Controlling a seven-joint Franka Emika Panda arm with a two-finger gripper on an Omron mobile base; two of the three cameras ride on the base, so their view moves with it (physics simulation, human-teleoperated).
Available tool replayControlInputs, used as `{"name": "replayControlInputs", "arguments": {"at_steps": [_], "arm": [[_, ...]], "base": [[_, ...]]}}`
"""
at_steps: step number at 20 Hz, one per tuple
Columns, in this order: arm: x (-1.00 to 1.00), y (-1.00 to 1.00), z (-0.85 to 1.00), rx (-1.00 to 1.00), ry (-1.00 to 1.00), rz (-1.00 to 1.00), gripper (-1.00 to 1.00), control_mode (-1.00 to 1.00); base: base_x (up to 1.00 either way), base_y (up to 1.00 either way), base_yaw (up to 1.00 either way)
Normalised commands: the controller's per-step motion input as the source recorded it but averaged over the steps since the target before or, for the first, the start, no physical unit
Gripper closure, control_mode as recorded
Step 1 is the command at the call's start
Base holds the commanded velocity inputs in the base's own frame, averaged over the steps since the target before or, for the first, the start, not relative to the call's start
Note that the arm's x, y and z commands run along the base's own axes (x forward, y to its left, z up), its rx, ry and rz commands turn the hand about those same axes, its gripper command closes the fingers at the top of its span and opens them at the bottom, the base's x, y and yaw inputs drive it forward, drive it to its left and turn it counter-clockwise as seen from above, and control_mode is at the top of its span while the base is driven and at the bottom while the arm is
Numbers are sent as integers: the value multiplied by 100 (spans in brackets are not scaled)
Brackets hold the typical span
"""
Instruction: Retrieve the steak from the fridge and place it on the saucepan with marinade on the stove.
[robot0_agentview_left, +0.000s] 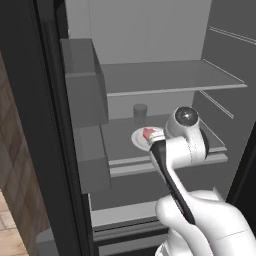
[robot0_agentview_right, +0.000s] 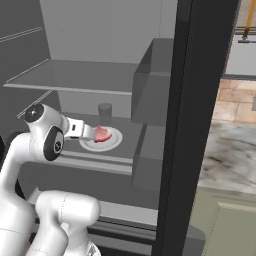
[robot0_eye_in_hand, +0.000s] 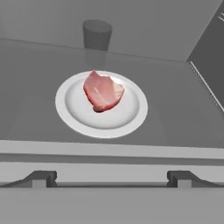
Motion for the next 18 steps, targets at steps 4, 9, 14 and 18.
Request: {"name": "replayControlInputs", "arguments": {"at_steps": [4, 9, 14, 18], "arm": [[18, 13, -29, 0, 0, 0, -100, -100], [17, 8, -30, 0, -1, 0, -100, -100], [19, 1, -15, 0, 0, 0, -100, -100], [28, 0, 0, 0, 0, 0, -100, -100]], "base": [[0, 0, 0], [0, 0, 0], [0, 0, 0], [0, 0, 0]]}}
